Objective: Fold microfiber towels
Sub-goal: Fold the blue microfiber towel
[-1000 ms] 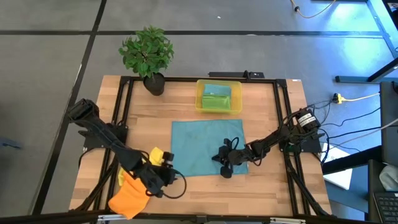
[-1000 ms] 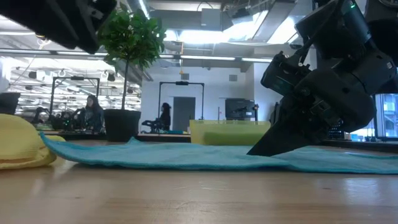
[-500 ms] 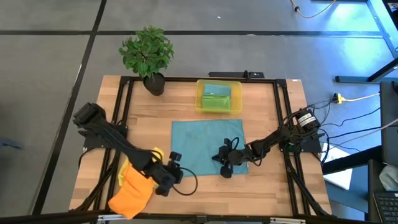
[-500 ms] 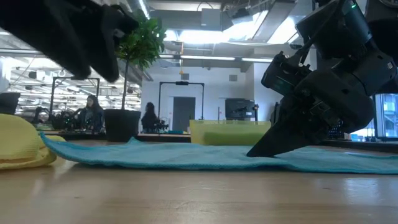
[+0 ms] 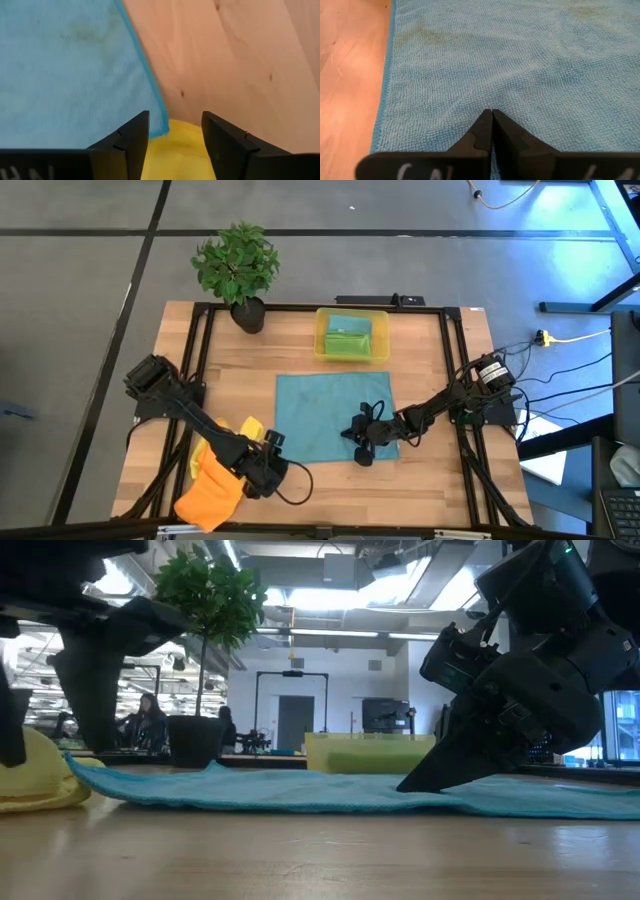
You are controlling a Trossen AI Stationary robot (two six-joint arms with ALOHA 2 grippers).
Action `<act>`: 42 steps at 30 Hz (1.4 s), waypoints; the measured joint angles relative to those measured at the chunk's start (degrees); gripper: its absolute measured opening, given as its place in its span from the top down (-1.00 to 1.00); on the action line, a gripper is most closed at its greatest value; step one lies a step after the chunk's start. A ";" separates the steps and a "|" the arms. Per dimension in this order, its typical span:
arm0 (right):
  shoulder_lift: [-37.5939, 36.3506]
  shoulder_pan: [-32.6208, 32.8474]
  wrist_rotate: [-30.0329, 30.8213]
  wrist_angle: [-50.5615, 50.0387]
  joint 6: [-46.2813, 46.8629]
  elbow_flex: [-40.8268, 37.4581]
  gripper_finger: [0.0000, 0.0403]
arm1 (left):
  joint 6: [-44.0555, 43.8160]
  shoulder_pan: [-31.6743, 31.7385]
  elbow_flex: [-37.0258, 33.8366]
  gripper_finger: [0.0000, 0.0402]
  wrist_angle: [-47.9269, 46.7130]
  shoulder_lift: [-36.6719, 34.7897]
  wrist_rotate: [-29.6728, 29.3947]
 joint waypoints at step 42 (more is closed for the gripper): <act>-0.02 -0.02 -0.04 -0.02 0.00 0.00 0.92 | 7.74 0.17 -0.02 0.24 -1.63 2.86 -4.97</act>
